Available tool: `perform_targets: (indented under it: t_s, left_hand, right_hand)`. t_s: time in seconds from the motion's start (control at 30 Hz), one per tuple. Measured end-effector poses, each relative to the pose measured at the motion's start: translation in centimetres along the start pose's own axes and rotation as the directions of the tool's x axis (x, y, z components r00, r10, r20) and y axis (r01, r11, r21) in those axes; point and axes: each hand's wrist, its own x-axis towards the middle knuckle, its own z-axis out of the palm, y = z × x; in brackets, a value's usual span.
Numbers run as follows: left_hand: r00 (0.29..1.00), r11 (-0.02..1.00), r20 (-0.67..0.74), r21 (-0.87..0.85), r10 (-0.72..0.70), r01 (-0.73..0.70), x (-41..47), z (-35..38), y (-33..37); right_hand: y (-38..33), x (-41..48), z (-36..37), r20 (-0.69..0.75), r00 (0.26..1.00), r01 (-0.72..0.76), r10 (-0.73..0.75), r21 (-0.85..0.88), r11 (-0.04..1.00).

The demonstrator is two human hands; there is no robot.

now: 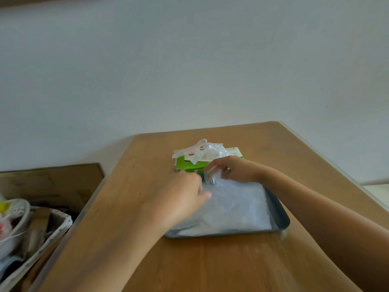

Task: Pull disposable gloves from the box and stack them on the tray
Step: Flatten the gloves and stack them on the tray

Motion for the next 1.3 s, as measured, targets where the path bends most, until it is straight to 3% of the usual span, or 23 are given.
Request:
perform_targets:
  t_s: [0.1, 0.2, 0.33, 0.4, 0.47, 0.57, 0.77, 1.0, 1.07, 1.17, 1.23, 1.3]
  left_hand:
    - [0.994, 0.963, -0.099, -0.262, 0.042, -0.067, 1.7, 0.7, 0.2]
    - [0.984, 0.956, 0.068, -0.256, 0.163, -0.141, 2.8, 2.9, 0.6]
    - [0.967, 0.937, 0.196, -0.338, 0.165, -0.092, 3.3, 5.3, -0.4]
    - [0.958, 0.904, 0.236, -0.425, 0.163, -0.049, 3.2, 5.9, -1.0]
    - [0.952, 0.888, 0.254, -0.458, 0.173, -0.039, 3.1, 6.2, -1.4]
    - [0.937, 0.897, 0.29, -0.439, 0.195, -0.051, 2.8, 6.6, -1.5]
    - [0.893, 0.881, 0.408, -0.472, 0.189, 0.029, 2.0, 5.9, -2.1]
    - [0.741, 0.969, 0.657, -0.246, 0.14, 0.036, -0.2, -0.5, -4.5]
    - [0.786, 0.964, 0.61, -0.254, 0.096, 0.08, -0.2, -1.9, -4.8]
    - [0.964, 0.898, 0.263, -0.435, 0.051, 0.071, 1.8, -0.5, -3.9]
    - [0.992, 0.883, 0.1, -0.47, 0.079, -0.023, 3.3, 1.9, -2.4]
    - [0.976, 0.906, 0.127, -0.409, 0.175, -0.11, 4.4, 4.4, -0.7]
  right_hand:
    - [-0.7, 0.0, 0.1, -0.028, 1.0, 0.003, -0.004, -0.047, 0.999]
    - [-1.3, -0.3, 0.1, -0.122, 0.993, -0.011, 0.007, -0.033, 0.999]
    - [-2.3, -2.6, 0.5, -0.359, 0.933, -0.015, -0.027, -0.113, 0.993]
    - [-2.5, -4.8, 1.2, -0.309, 0.951, -0.028, -0.019, -0.147, 0.989]
    - [-2.5, -6.9, 2.1, -0.136, 0.99, -0.062, 0.03, -0.244, 0.968]
    - [-2.0, -8.7, 2.9, 0.065, 0.986, -0.137, 0.156, -0.238, 0.962]
    - [-1.6, -8.8, 2.9, 0.096, 0.979, -0.155, 0.178, -0.209, 0.966]
    - [-1.3, -9.0, 2.8, 0.104, 0.982, -0.137, 0.157, -0.176, 0.975]
    - [-1.2, -9.0, 2.9, 0.117, 0.982, -0.128, 0.15, -0.172, 0.977]
    - [-1.3, -9.1, 3.2, 0.147, 0.977, -0.121, 0.151, -0.199, 0.973]
    - [-1.1, -9.1, 3.4, 0.156, 0.976, -0.115, 0.15, -0.214, 0.97]
    - [-0.8, -9.1, 3.5, 0.153, 0.981, -0.083, 0.123, -0.248, 0.965]
